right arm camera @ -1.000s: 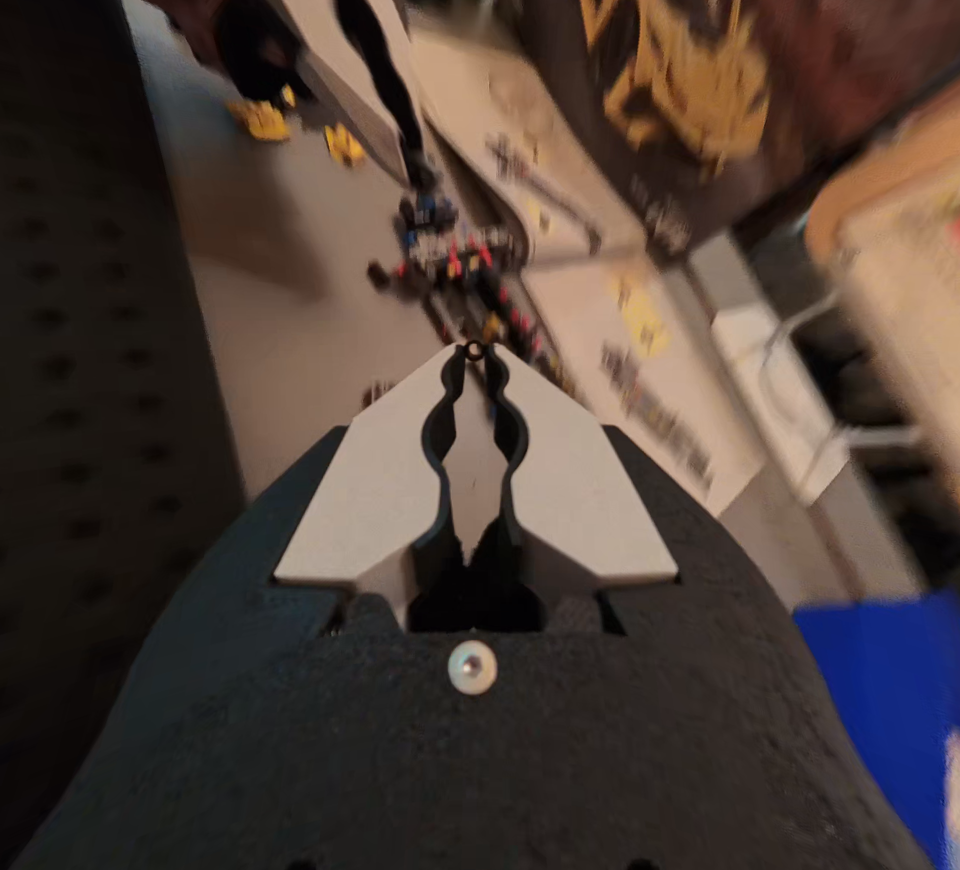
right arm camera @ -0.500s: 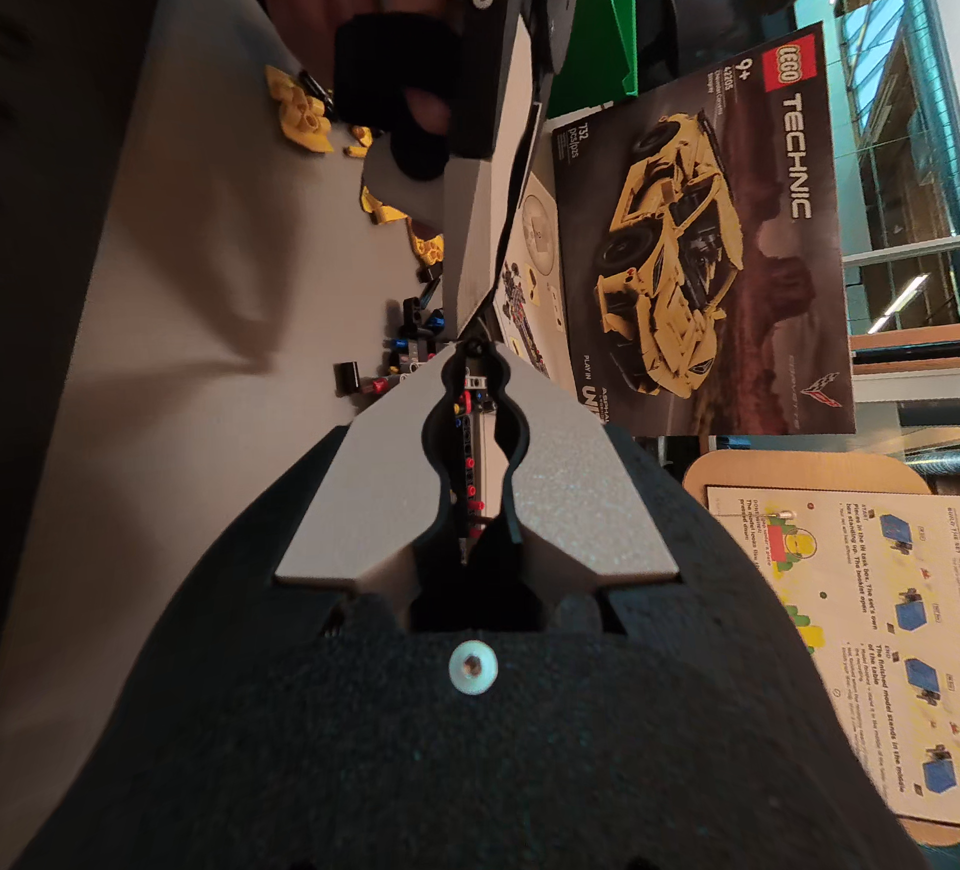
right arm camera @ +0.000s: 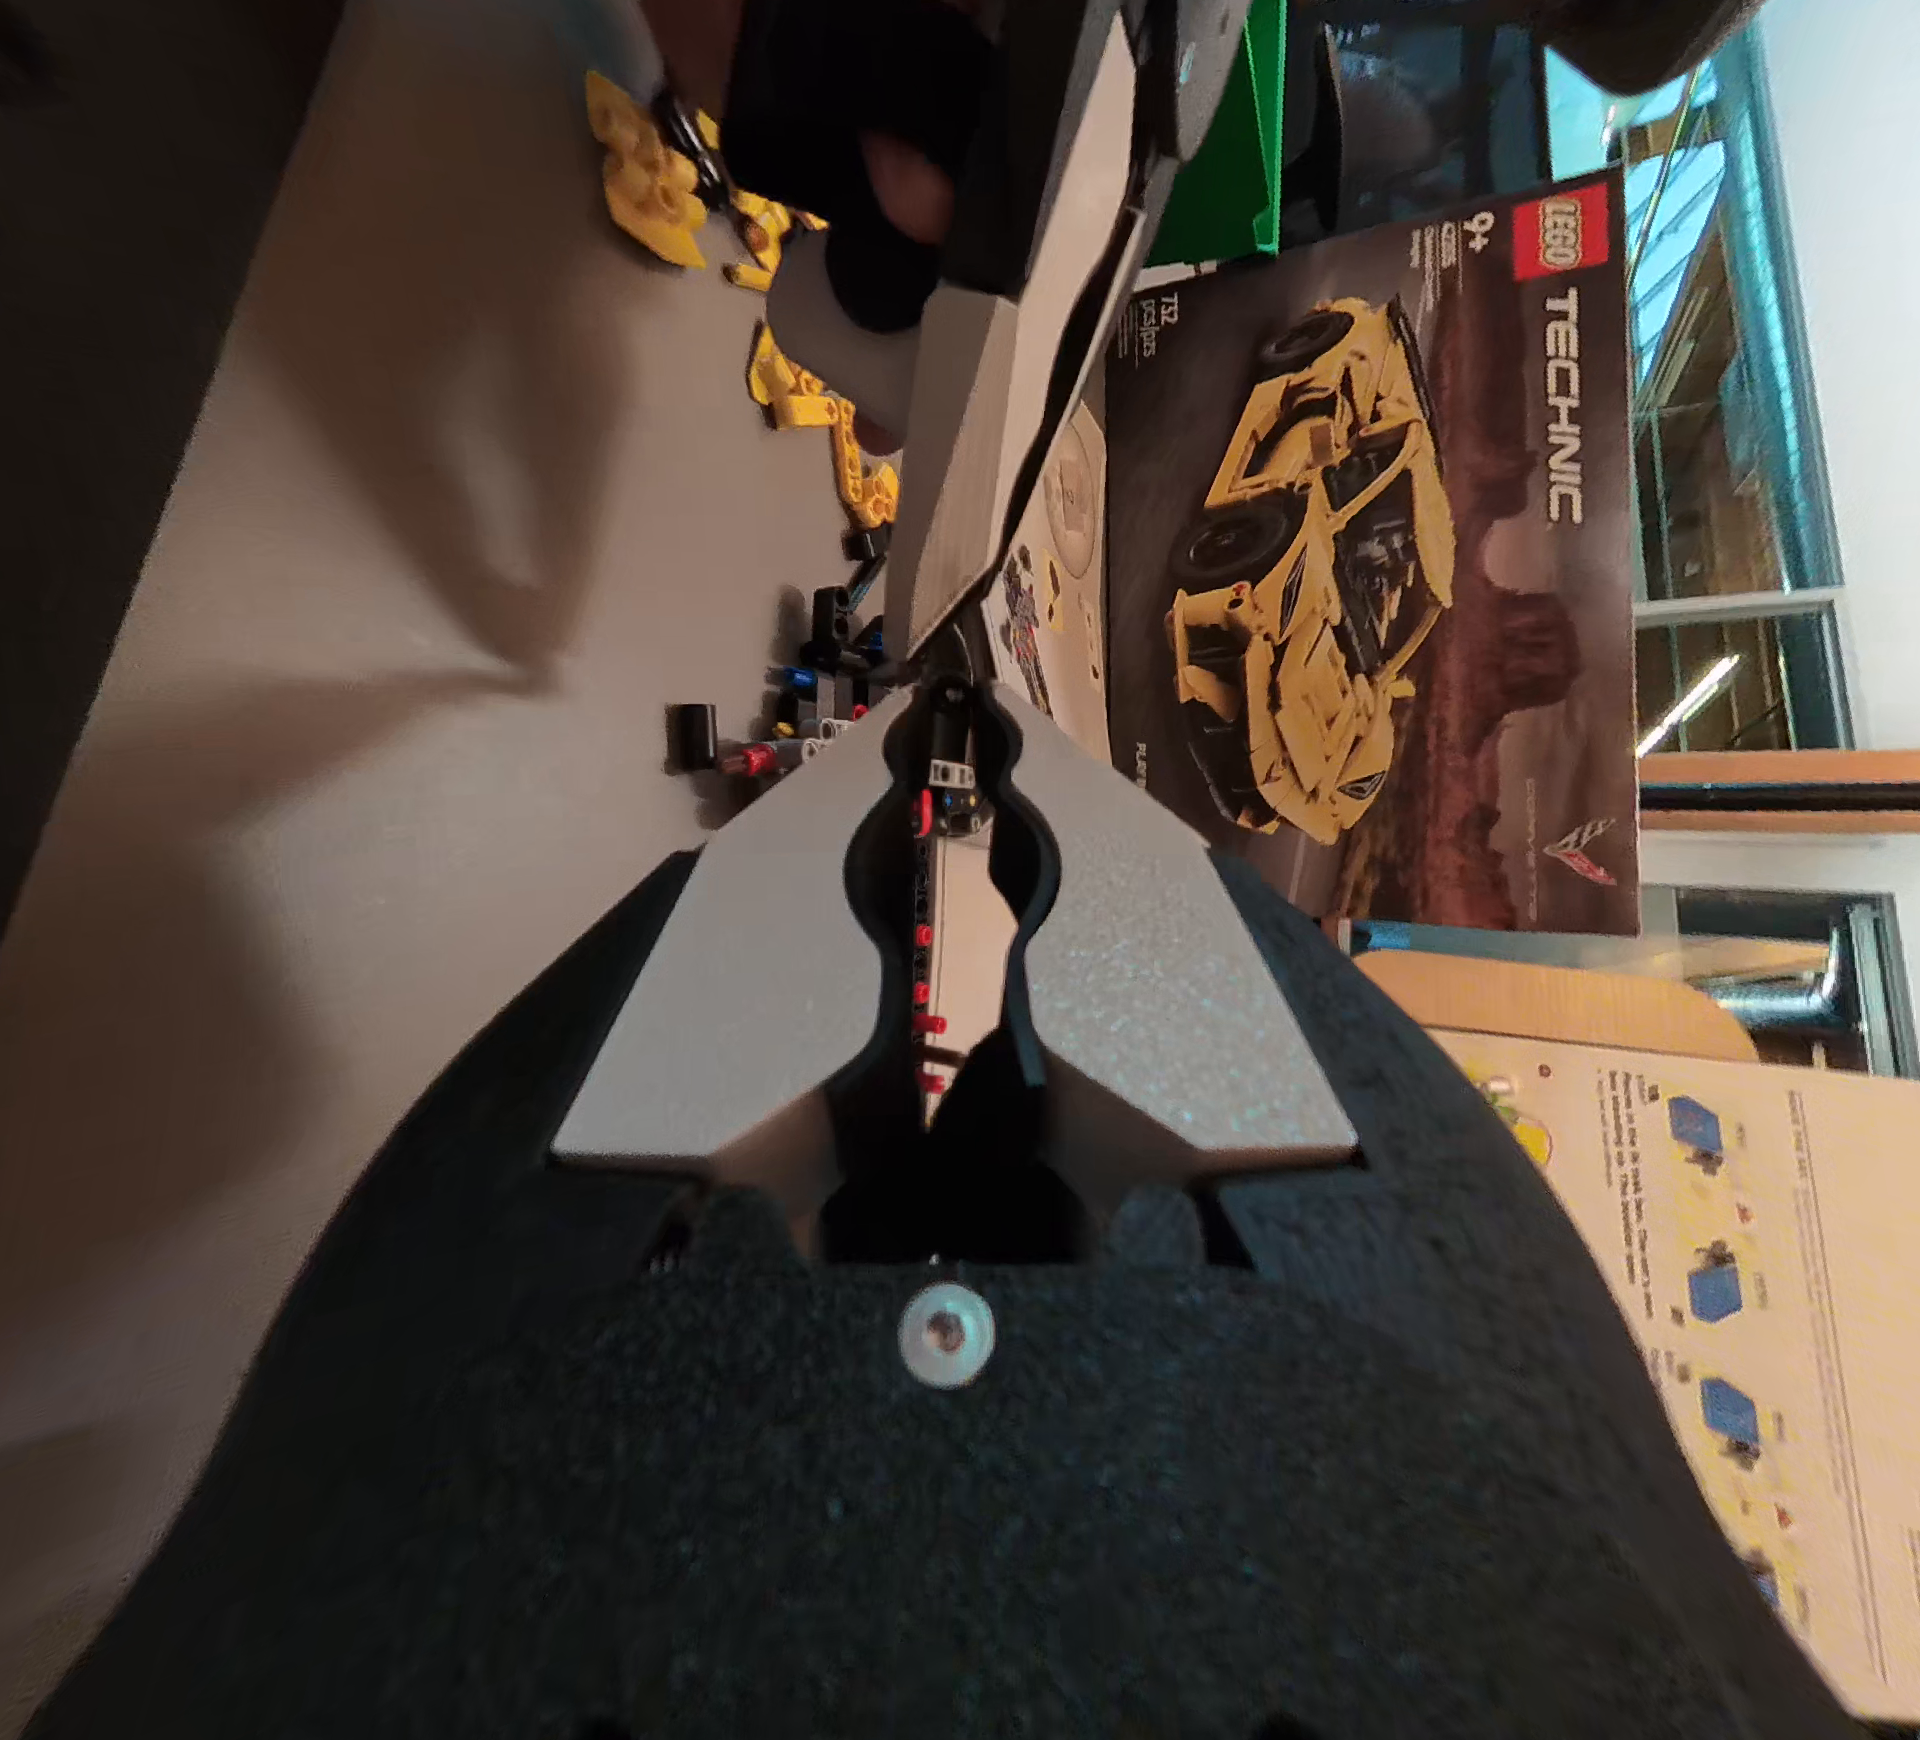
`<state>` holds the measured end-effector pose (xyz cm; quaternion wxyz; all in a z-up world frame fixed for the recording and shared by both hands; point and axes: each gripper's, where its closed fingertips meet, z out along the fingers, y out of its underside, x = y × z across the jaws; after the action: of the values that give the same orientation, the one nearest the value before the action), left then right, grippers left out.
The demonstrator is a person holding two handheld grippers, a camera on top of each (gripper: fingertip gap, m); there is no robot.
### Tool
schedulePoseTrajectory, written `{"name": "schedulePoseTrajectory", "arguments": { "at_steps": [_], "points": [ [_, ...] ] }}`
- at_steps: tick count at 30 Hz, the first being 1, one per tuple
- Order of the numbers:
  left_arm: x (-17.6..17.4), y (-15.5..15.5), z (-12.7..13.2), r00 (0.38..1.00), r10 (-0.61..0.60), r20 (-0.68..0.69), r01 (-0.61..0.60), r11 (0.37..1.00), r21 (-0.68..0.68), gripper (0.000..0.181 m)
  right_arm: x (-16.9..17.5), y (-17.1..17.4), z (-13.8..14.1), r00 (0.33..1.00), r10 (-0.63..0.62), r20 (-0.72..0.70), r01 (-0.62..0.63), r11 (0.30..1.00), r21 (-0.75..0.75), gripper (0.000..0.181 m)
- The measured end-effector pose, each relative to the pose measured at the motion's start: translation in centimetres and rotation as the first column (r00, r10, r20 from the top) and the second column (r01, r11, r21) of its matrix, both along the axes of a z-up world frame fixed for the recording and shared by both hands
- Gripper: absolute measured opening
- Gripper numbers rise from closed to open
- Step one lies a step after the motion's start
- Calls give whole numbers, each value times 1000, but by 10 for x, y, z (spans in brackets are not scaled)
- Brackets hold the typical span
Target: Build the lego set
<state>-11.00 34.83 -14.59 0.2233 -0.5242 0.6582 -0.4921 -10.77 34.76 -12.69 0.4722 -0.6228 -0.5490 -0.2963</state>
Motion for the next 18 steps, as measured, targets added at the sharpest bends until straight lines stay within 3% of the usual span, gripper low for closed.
{"name": "schedulePoseTrajectory", "arguments": {
  "at_steps": [2,5,18],
  "points": [
    [-2,-3,-1,1000,-27,-1,27,1000,5,8,-2,-3,-1,998,51,-27,-51,999,0,7],
    [-6,-7,1,998,-65,4,65,998,-5,7,-4,-7,1,979,103,-175,-106,994,-11,6],
    [-6,-7,-13,997,-70,-40,73,995,64,8,-2,-2,-17,983,52,-178,-52,999,6,6]
  ]
}}
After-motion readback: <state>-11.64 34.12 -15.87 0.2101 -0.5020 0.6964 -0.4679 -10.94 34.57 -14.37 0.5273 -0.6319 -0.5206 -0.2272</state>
